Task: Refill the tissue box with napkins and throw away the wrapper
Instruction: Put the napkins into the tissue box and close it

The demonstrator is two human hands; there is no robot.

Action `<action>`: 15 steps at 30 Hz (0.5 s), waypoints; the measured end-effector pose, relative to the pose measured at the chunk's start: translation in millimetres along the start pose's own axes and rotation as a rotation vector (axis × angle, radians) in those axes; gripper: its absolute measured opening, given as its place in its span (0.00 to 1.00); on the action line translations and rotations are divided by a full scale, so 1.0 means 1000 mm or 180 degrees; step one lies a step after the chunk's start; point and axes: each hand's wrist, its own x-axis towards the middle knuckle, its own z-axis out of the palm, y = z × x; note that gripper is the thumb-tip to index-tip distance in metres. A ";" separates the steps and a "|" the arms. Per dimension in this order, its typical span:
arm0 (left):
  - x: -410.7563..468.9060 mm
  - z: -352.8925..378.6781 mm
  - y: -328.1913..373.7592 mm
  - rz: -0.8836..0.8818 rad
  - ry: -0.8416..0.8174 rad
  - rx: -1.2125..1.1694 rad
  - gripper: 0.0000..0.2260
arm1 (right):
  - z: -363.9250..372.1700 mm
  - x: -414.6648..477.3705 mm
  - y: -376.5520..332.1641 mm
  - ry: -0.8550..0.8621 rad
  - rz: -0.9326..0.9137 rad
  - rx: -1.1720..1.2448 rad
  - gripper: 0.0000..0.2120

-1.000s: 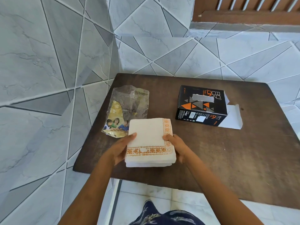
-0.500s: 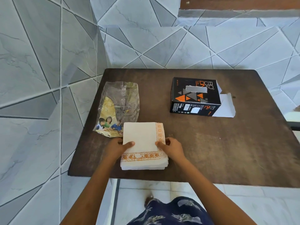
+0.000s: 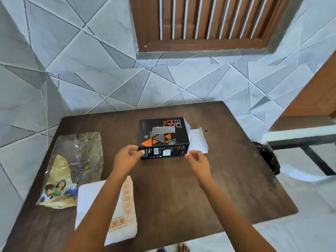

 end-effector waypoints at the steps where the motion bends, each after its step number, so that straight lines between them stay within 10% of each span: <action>1: 0.008 0.013 0.011 0.0015 -0.0006 -0.0009 0.18 | -0.010 0.015 -0.002 0.0033 -0.0013 -0.0021 0.12; 10: 0.046 0.052 0.021 0.0070 0.0114 0.0327 0.21 | -0.017 0.091 -0.019 -0.0980 -0.0527 -0.0938 0.31; 15: 0.045 0.054 0.013 0.0075 0.0121 0.0388 0.26 | -0.016 0.102 -0.017 -0.0834 -0.0771 -0.1500 0.15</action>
